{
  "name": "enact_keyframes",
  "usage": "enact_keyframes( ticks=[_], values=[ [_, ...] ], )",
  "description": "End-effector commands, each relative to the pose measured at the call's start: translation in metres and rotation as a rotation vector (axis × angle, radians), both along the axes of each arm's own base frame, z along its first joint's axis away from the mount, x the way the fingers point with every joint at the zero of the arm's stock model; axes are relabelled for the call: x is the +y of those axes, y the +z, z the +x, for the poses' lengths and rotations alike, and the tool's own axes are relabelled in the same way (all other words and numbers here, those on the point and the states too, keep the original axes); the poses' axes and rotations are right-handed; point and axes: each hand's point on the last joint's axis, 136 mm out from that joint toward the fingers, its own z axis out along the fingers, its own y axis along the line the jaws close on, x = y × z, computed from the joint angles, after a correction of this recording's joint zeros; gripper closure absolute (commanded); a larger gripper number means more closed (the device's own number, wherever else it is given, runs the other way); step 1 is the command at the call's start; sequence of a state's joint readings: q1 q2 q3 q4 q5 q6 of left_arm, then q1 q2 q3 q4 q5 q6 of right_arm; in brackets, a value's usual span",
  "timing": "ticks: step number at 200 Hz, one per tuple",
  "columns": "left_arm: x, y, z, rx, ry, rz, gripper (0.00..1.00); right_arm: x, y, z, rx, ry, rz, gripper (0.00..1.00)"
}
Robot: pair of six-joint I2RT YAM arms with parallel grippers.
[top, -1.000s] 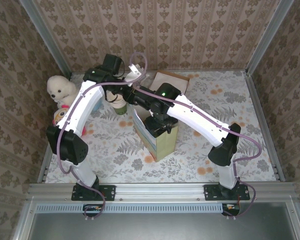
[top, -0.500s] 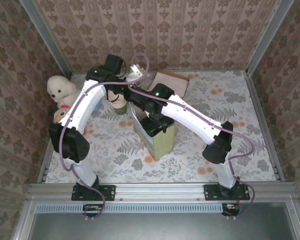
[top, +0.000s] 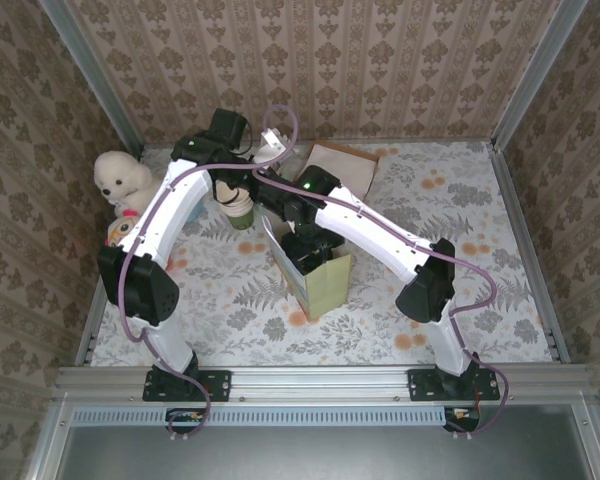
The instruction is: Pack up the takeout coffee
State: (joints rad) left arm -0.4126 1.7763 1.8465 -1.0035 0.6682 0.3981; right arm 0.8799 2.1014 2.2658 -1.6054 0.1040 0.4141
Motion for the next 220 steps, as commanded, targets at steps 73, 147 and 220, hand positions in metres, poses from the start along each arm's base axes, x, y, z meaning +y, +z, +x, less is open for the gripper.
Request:
enact_keyframes(
  ticks=[73, 147, 220],
  values=[
    [0.001, 0.008, -0.002, 0.0, -0.02, -0.028, 1.0, -0.017, -0.025, -0.013, 0.117, 0.033, -0.11, 0.45],
    [0.009, 0.012, 0.011, -0.008, 0.037, -0.054, 1.0, -0.03, -0.028, -0.029, 0.161, 0.045, -0.131, 0.46],
    [0.003, 0.013, 0.005, 0.007, 0.017, -0.101, 1.0, -0.011, -0.035, -0.016, 0.167, 0.03, -0.037, 0.46]
  ],
)
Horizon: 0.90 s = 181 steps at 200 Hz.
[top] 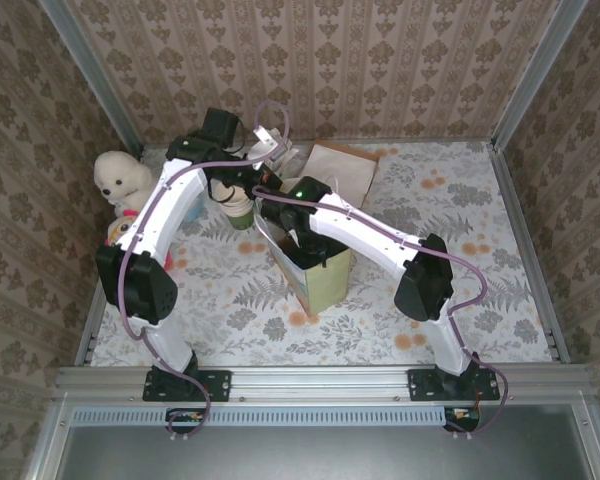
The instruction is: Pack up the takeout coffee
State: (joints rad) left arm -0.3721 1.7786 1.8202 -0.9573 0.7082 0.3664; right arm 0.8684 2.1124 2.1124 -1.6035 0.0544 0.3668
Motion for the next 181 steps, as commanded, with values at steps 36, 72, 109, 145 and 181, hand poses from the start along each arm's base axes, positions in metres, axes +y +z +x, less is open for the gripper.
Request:
enact_keyframes(
  ticks=[36, 72, 109, 145, 181],
  values=[
    [-0.006, 0.015, -0.013, -0.011, -0.043, -0.062, 1.0, 0.007, 0.0, 0.01, 0.022, -0.018, 0.069, 0.46],
    [-0.009, 0.018, -0.022, 0.001, -0.087, -0.087, 1.0, 0.018, 0.003, 0.014, 0.037, -0.008, 0.109, 0.46],
    [-0.011, 0.017, -0.023, 0.004, -0.099, -0.089, 1.0, 0.025, -0.01, 0.016, 0.079, 0.011, 0.128, 0.46],
    [-0.011, 0.017, -0.023, -0.002, -0.103, -0.086, 1.0, 0.03, -0.003, 0.02, 0.082, 0.004, 0.171, 0.46],
    [-0.011, 0.015, -0.024, -0.005, -0.104, -0.077, 1.0, 0.041, 0.012, 0.021, 0.088, -0.004, 0.256, 0.46]
  ],
)
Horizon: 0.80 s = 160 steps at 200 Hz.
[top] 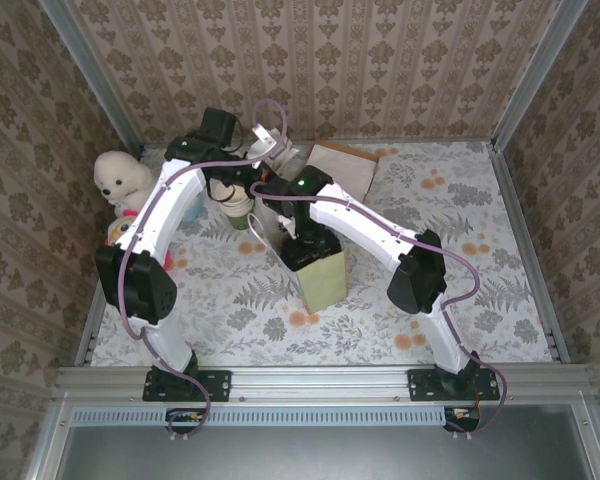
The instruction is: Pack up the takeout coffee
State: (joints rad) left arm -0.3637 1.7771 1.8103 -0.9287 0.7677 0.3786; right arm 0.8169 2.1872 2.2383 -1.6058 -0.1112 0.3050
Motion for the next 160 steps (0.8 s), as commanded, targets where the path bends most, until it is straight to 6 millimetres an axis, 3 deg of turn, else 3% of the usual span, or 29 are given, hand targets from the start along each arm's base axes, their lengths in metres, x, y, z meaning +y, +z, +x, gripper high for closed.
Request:
enact_keyframes(
  ticks=[1, 55, 116, 160],
  values=[
    [-0.008, 0.009, -0.023, 0.004, -0.072, -0.024, 1.0, 0.016, 0.011, 0.01, -0.006, -0.004, 0.105, 0.46],
    [-0.005, 0.007, -0.019, 0.013, -0.043, -0.005, 1.0, -0.006, -0.012, 0.02, -0.048, -0.03, -0.046, 0.47],
    [0.003, -0.002, -0.004, 0.103, 0.092, 0.052, 1.0, -0.029, 0.003, -0.006, -0.094, -0.051, -0.054, 0.47],
    [0.005, -0.003, -0.002, 0.105, 0.123, 0.05, 1.0, -0.034, 0.001, -0.008, -0.084, -0.036, -0.08, 0.47]
  ],
)
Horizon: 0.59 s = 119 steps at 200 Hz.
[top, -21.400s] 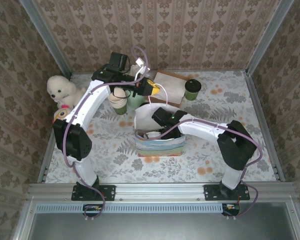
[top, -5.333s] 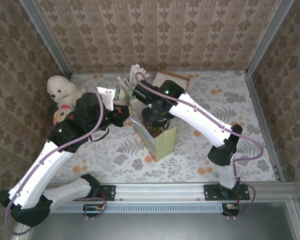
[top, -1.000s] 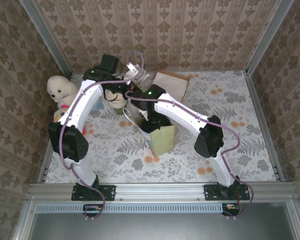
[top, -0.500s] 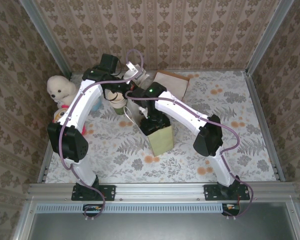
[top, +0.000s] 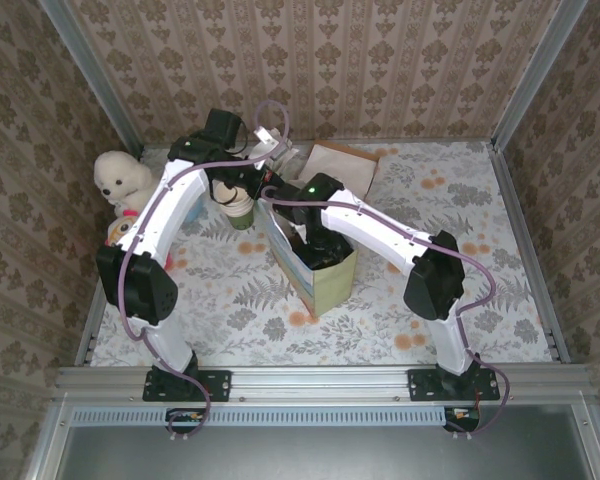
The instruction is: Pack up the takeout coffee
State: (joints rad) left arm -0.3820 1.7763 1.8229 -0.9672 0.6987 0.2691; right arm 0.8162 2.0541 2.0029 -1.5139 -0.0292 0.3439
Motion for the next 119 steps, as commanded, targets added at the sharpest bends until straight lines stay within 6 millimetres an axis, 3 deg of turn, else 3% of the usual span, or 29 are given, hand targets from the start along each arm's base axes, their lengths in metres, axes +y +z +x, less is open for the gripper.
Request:
enact_keyframes(
  ticks=[1, 55, 119],
  values=[
    [0.003, 0.003, 0.0, 0.017, 0.036, 0.002, 1.0, -0.005, 0.009, -0.001, -0.03, -0.002, -0.013, 0.47],
    [0.0, 0.012, -0.002, -0.032, 0.04, -0.058, 1.0, -0.003, -0.008, -0.004, 0.024, 0.004, -0.041, 0.48],
    [0.002, 0.018, -0.006, -0.107, 0.032, -0.067, 1.0, -0.021, -0.01, -0.015, 0.068, -0.037, -0.125, 0.47]
  ],
)
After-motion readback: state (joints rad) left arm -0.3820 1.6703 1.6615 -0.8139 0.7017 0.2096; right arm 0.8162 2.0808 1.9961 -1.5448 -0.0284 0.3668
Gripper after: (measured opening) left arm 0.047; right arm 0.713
